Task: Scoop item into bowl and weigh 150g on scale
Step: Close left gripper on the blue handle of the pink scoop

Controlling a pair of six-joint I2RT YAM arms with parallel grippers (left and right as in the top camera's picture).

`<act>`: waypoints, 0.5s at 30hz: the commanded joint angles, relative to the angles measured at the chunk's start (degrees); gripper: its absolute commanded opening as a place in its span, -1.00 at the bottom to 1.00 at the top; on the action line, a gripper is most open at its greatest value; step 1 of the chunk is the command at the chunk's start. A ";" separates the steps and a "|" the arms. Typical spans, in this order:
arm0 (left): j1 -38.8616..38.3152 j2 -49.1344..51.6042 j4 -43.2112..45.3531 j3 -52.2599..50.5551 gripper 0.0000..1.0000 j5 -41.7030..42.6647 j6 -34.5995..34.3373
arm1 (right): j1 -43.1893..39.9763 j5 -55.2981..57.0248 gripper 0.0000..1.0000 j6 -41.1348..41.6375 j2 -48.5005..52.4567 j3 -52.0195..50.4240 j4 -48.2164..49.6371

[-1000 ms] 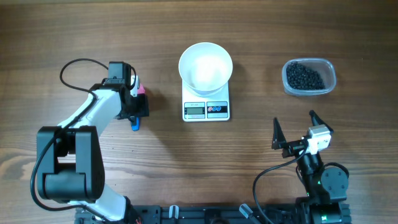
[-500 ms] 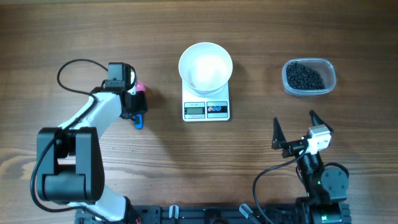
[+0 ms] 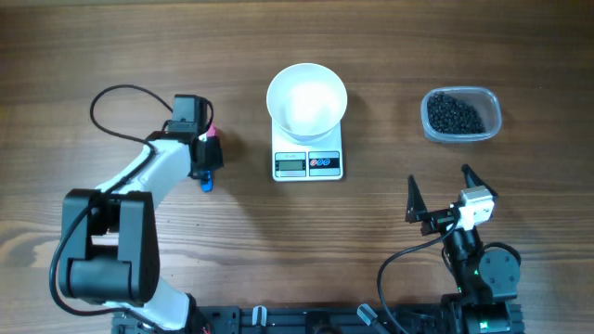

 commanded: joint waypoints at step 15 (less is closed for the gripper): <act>-0.90 0.55 -1.16 -1.05 1.00 4.09 1.38 | -0.20 1.18 0.99 1.09 -0.42 -0.02 0.26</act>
